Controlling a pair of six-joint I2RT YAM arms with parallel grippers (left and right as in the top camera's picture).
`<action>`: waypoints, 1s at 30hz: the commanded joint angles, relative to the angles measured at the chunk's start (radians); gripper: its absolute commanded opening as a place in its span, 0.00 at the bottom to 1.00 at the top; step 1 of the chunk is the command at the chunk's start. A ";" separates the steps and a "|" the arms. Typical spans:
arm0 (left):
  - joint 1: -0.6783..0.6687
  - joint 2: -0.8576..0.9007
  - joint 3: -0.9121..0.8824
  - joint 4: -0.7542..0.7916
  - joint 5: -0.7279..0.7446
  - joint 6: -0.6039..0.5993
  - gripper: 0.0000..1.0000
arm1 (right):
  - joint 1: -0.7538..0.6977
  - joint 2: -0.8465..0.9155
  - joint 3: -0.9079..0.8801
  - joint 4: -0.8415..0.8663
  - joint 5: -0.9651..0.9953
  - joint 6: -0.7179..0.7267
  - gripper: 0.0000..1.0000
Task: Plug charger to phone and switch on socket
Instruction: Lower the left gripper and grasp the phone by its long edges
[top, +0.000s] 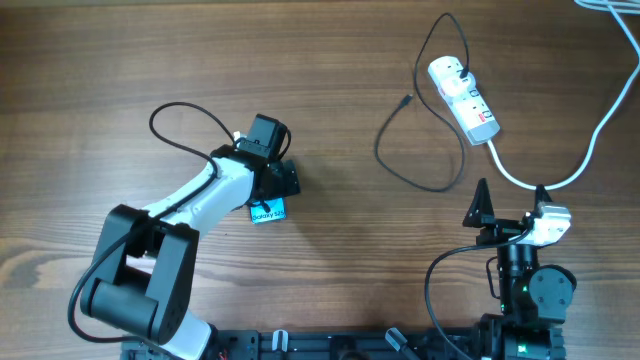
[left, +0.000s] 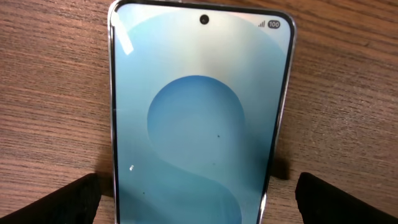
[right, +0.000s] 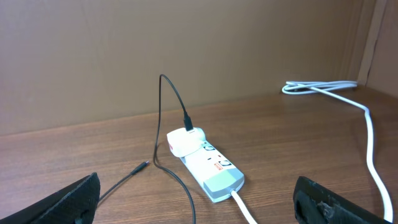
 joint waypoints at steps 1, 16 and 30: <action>0.003 0.029 -0.037 0.003 -0.008 -0.003 1.00 | -0.005 -0.013 -0.002 0.002 0.009 0.003 1.00; 0.003 0.029 -0.037 -0.011 -0.007 0.080 0.97 | -0.005 -0.013 -0.002 0.002 0.009 0.003 1.00; 0.003 0.029 -0.037 0.006 0.037 0.076 0.59 | -0.005 -0.013 -0.002 0.002 0.009 0.002 1.00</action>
